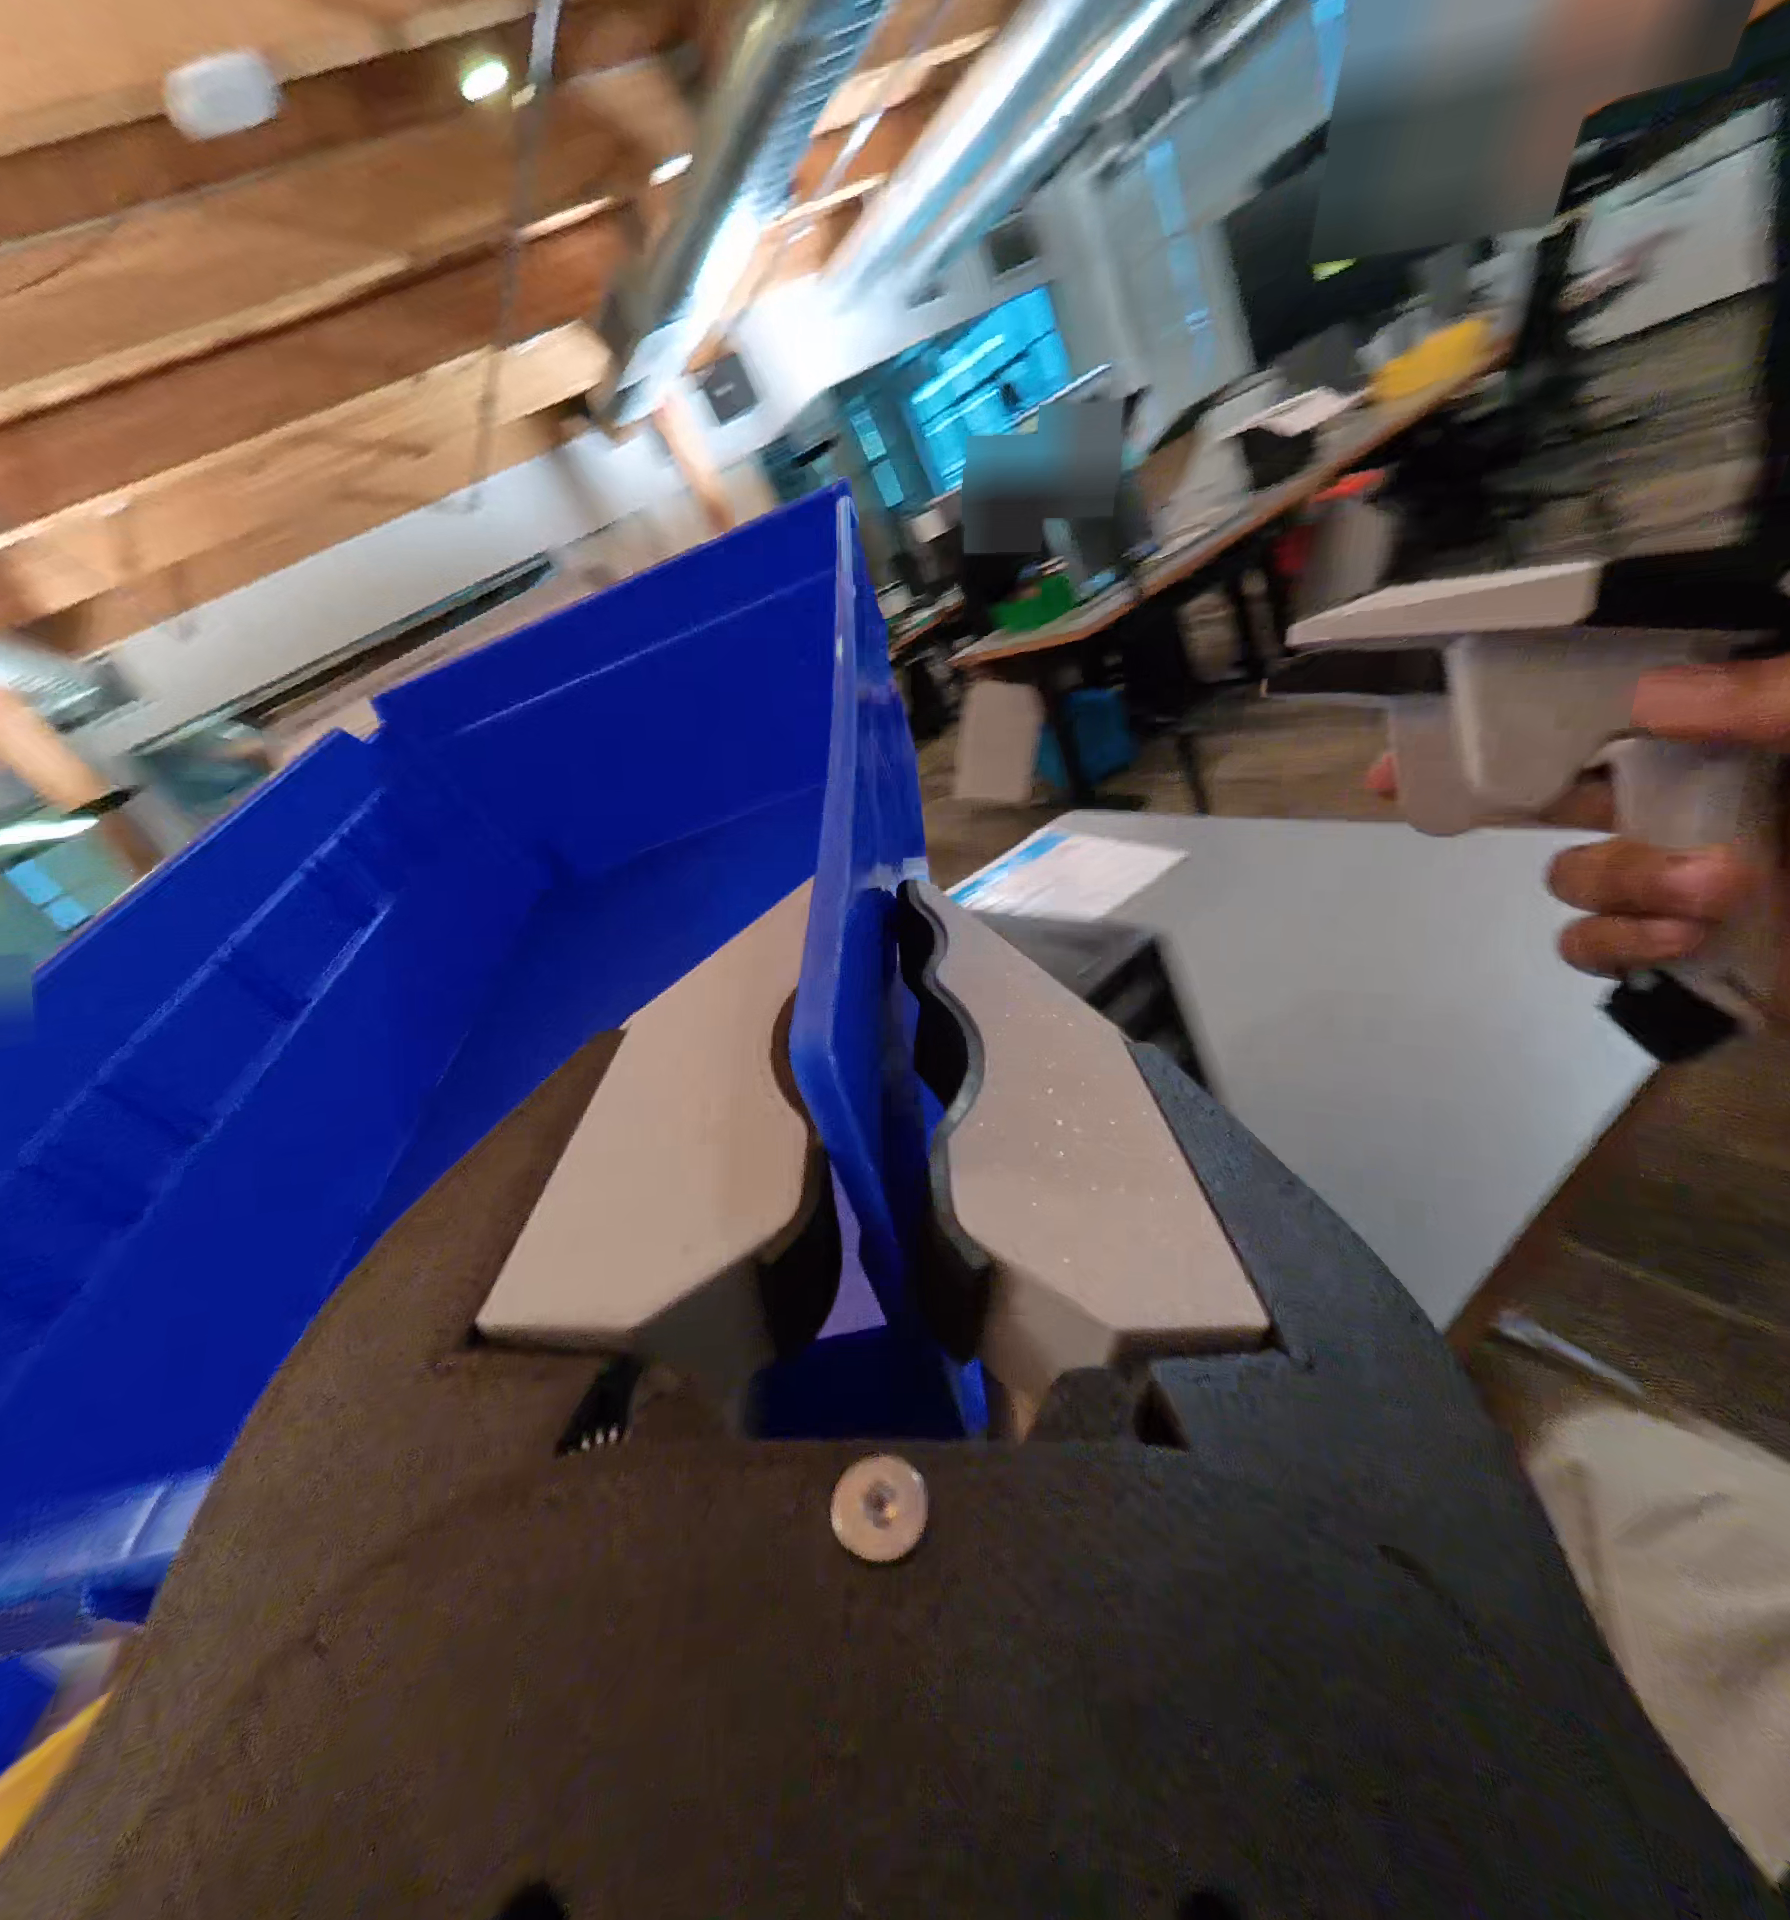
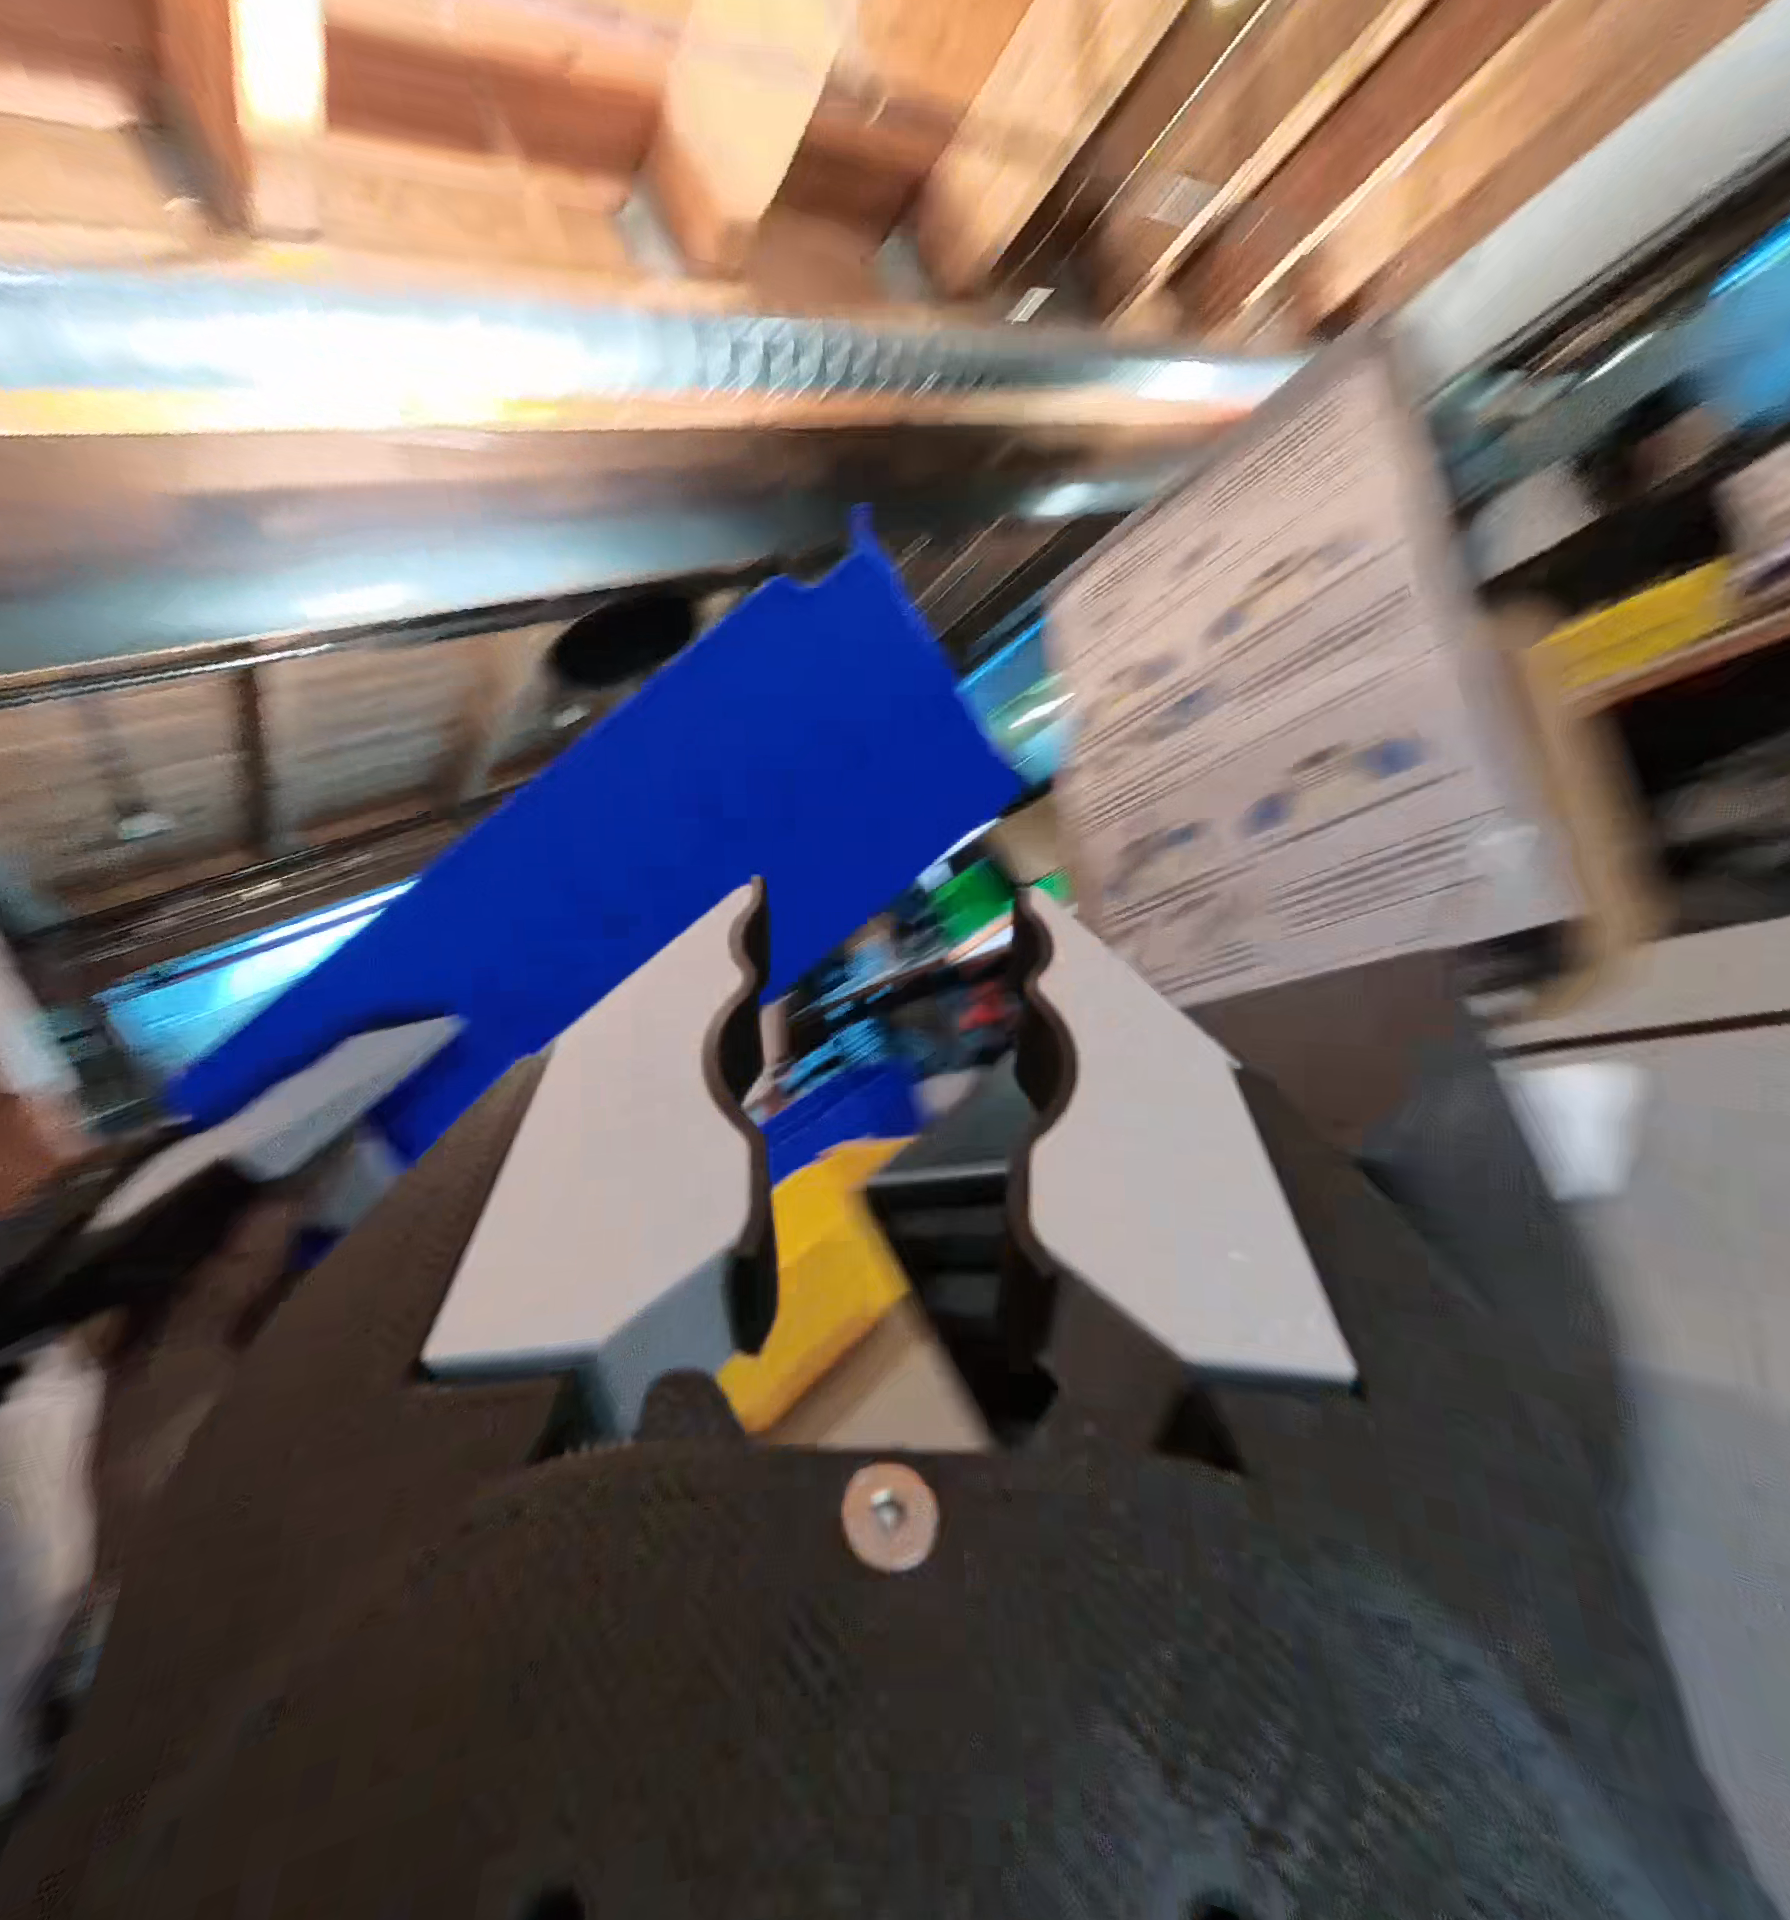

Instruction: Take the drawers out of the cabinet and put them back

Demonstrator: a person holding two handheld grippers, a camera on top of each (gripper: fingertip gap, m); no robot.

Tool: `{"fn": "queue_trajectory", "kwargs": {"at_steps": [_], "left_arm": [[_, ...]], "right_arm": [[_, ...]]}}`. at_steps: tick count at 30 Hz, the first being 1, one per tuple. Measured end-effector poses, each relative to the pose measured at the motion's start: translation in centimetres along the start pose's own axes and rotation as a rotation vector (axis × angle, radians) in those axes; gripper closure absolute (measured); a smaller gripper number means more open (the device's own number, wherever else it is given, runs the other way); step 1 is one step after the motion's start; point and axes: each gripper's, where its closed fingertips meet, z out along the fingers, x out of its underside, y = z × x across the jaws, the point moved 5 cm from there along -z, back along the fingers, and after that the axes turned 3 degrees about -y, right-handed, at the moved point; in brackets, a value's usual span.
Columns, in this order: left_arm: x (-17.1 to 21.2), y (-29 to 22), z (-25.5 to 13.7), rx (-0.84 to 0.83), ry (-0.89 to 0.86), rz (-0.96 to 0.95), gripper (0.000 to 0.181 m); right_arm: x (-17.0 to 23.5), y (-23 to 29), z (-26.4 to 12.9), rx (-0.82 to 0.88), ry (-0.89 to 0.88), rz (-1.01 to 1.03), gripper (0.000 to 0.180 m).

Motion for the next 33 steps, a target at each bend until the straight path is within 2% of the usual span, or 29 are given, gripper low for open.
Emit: {"fn": "queue_trajectory", "kwargs": {"at_steps": [3,7,9,10,15,18,22,25,30,32,33], "left_arm": [[-2.0,-8.0,4.6,0.186,-0.092,-0.03,0.177],[-2.5,-19.6,10.1,0.44,-0.157,-0.047,0.176],[-1.4,-24.6,12.9,0.521,-0.136,-0.046,0.176],[-0.6,-26.7,14.2,0.547,-0.12,-0.044,0.176],[5.8,-33.4,20.4,0.585,-0.015,-0.014,0.176],[10.3,-34.4,23.3,0.535,0.063,0.003,0.176],[14.9,-34.1,25.1,0.461,0.126,-0.007,0.176],[16.8,-33.5,26.1,0.435,0.167,-0.067,0.176],[18.7,-34.6,28.0,0.406,0.192,-0.127,0.176],[19.4,-35.3,28.4,0.435,0.26,-0.163,0.172],[19.4,-35.6,27.9,0.506,0.278,-0.202,0.162]], "right_arm": [[-4.9,-6.2,-8.6,0.24,-0.177,-0.213,0.142],[-6.9,-10.1,-19.3,0.507,-0.293,-0.425,0.15],[-8.1,-10.6,-22.6,0.559,-0.45,-0.499,0.158],[-8.7,-10.9,-23.4,0.578,-0.498,-0.509,0.156],[-8.9,-13.1,-24.1,0.642,-0.408,-0.49,0.151],[-6.5,-14.8,-23.5,0.663,-0.295,-0.43,0.146],[-3.6,-16.3,-22.0,0.672,-0.126,-0.416,0.144],[-1.8,-16.9,-21.2,0.713,-0.008,-0.502,0.144],[0.2,-17.8,-20.8,0.764,0.067,-0.606,0.143],[0.5,-18.7,-20.9,0.799,0.081,-0.631,0.138],[0.7,-19.2,-21.2,0.824,0.093,-0.633,0.135]]}}
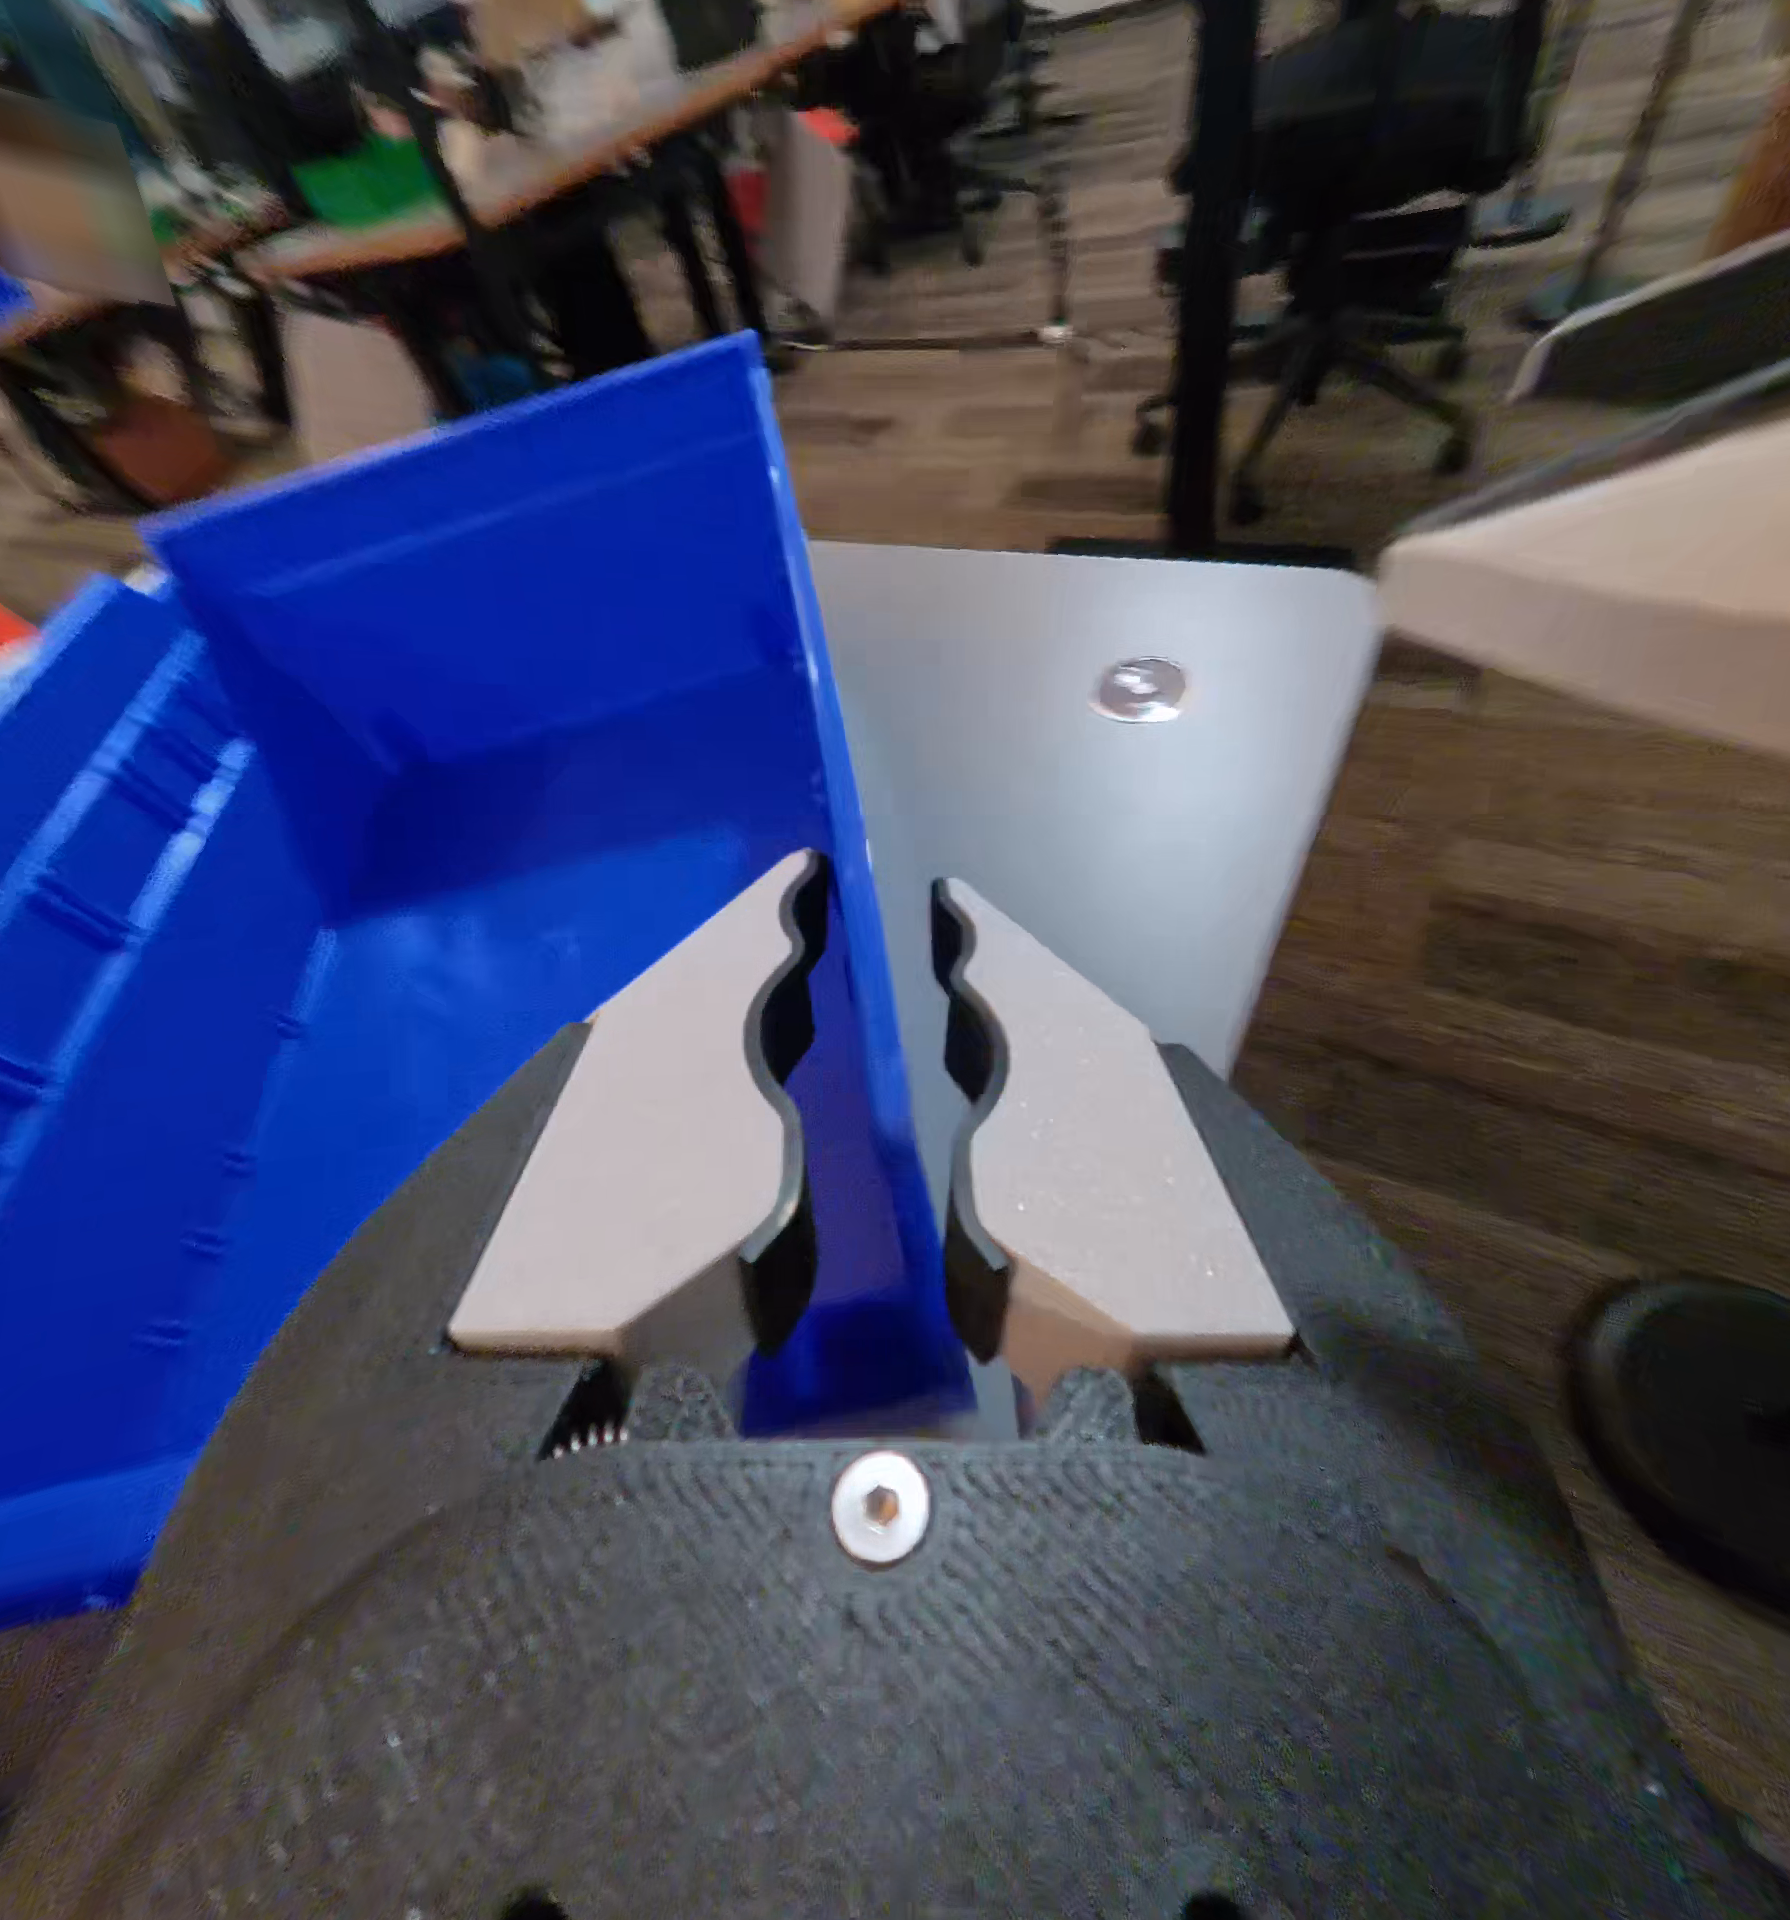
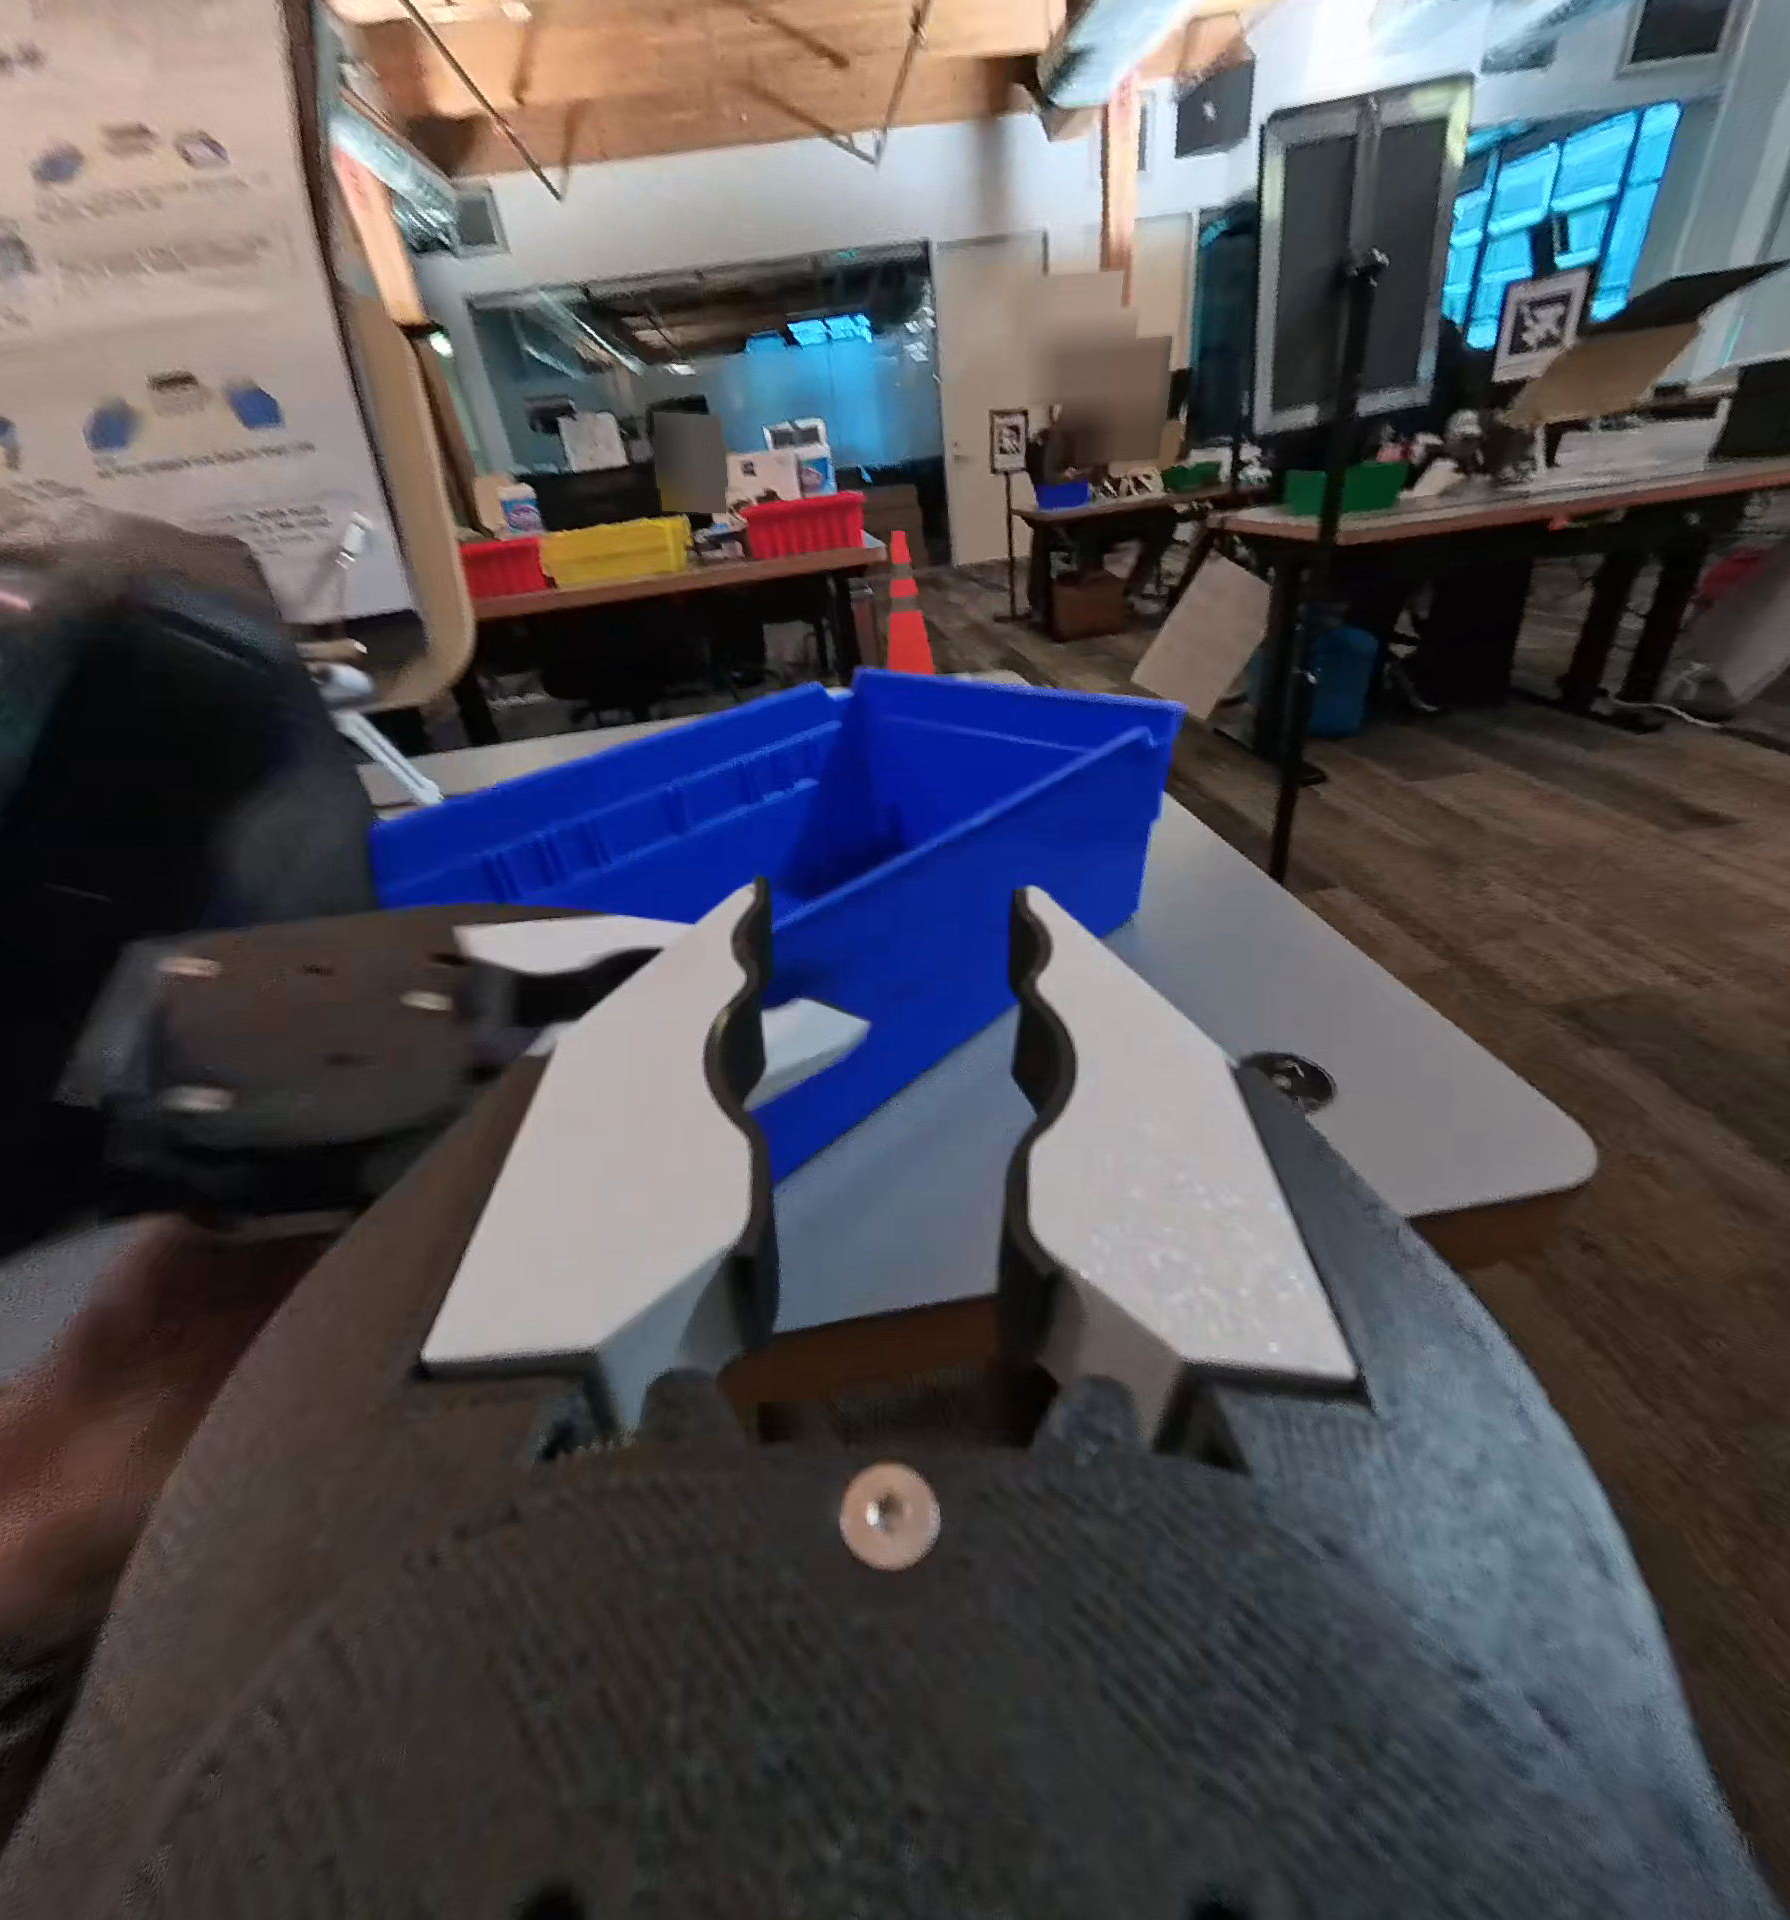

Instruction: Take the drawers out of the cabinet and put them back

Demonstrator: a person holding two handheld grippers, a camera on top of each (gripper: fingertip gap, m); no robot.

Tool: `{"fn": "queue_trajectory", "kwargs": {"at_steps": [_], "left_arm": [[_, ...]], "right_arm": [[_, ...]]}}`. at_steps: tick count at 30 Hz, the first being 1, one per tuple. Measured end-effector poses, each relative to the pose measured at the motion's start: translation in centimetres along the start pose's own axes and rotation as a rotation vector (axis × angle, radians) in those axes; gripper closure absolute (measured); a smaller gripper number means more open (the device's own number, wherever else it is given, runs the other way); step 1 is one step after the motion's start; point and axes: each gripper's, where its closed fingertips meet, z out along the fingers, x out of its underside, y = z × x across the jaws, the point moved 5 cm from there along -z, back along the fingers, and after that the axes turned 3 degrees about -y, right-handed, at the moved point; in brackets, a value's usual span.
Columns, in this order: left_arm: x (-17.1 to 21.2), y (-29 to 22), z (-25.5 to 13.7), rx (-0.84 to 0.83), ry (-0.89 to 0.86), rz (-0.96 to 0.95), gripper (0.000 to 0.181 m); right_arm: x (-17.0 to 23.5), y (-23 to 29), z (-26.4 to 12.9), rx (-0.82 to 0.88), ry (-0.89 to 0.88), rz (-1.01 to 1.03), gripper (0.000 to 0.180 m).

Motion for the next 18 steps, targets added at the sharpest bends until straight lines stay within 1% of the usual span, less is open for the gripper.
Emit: {"fn": "queue_trajectory", "kwargs": {"at_steps": [1,3,4,5,8,10,12,13,14,15,16,18], "left_arm": [[-0.2,-0.1,-1.1,0.059,-0.011,-0.043,0.158],[-1.6,0.1,-5.0,0.18,-0.14,-0.154,0.161],[-2.1,0.7,-7.0,0.194,-0.188,-0.206,0.16],[-2.3,1.5,-8.9,0.195,-0.199,-0.235,0.16],[-1.1,3.7,-13.7,0.157,-0.154,-0.22,0.15],[0.7,4.7,-16.2,0.145,-0.093,-0.211,0.142],[2.7,5.4,-17.9,0.14,-0.051,-0.248,0.139],[3.7,5.8,-18.4,0.132,-0.041,-0.269,0.138],[4.5,6.1,-18.8,0.128,-0.037,-0.28,0.137],[5.3,6.4,-19.1,0.124,-0.03,-0.284,0.136],[6.0,6.5,-19.3,0.124,-0.022,-0.284,0.136],[7.1,6.5,-20.0,0.148,-0.018,-0.268,0.136]], "right_arm": [[0.4,-0.5,0.1,0.025,0.023,0.001,0.131],[0.9,-1.4,-0.1,0.088,0.068,0.027,0.129],[0.9,-1.6,-0.3,0.109,0.077,0.055,0.128],[0.8,-1.1,-0.4,0.105,0.074,0.087,0.126],[1.3,1.8,0.3,0.052,0.081,0.131,0.115],[2.8,4.4,1.8,-0.017,0.15,0.139,0.102],[4.5,7.0,3.8,-0.141,0.257,0.081,0.089],[5.3,7.2,4.8,-0.137,0.306,0.029,0.09],[5.8,6.6,5.8,-0.086,0.329,-0.029,0.107],[5.9,5.6,6.7,-0.031,0.326,-0.085,0.134],[6.0,4.7,7.6,-0.019,0.317,-0.12,0.135],[6.2,2.7,9.4,-0.019,0.309,-0.087,0.148]]}}
